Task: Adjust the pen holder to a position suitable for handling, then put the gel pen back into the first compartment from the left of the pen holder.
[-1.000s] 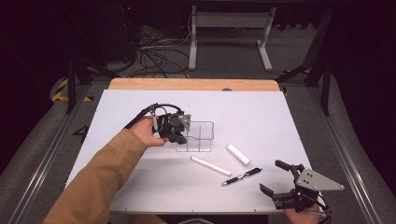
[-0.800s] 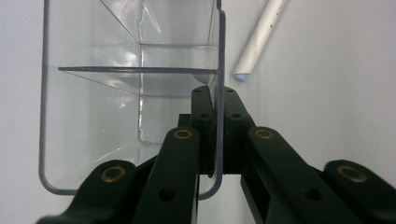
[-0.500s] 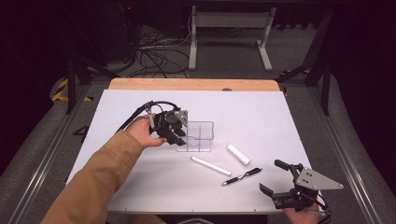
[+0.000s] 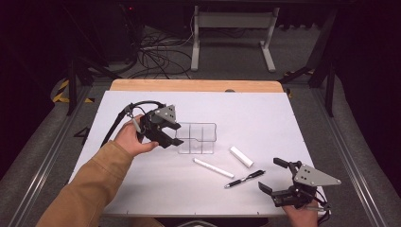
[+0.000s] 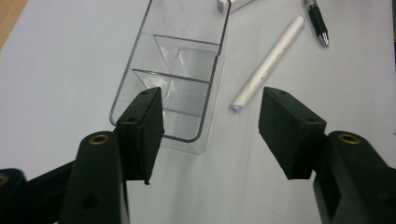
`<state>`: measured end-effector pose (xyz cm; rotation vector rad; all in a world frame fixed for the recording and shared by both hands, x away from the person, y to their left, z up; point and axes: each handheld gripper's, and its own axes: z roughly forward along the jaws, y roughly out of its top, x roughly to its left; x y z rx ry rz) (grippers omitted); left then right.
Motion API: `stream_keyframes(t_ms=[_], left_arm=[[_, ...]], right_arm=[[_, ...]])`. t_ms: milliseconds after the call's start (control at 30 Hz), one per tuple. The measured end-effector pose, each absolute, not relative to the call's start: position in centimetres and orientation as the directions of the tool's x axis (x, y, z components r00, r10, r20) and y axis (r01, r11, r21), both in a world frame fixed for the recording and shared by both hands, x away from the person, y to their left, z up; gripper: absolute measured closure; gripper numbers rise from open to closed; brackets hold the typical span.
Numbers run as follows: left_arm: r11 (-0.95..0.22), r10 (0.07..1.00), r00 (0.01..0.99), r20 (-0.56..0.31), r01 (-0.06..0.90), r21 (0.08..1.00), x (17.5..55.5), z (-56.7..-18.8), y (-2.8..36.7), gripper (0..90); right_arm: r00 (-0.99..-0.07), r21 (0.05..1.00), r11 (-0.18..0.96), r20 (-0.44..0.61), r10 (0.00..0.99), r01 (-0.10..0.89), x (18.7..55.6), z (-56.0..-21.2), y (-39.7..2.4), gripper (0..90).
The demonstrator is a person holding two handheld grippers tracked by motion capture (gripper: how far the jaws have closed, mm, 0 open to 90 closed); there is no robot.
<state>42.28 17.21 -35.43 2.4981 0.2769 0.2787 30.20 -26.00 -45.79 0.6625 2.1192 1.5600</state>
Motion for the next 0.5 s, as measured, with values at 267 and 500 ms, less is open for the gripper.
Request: stream_keyframes(t_ms=[267,500], left_arm=[[-0.736,0.331,0.936,0.122,0.175,0.654,41.2,-35.1,17.9,29.1],[-0.652,0.416,0.902,0.116,0.207,0.729,38.7,-35.3,19.2,15.6]], right_arm=[[-0.793,0.961,0.248,-0.056,0.607,0.122,30.3,-45.7,-26.1,3.6],[-0.791,0.972,0.220,-0.069,0.608,0.085,30.6,-45.1,-26.1,3.1]])
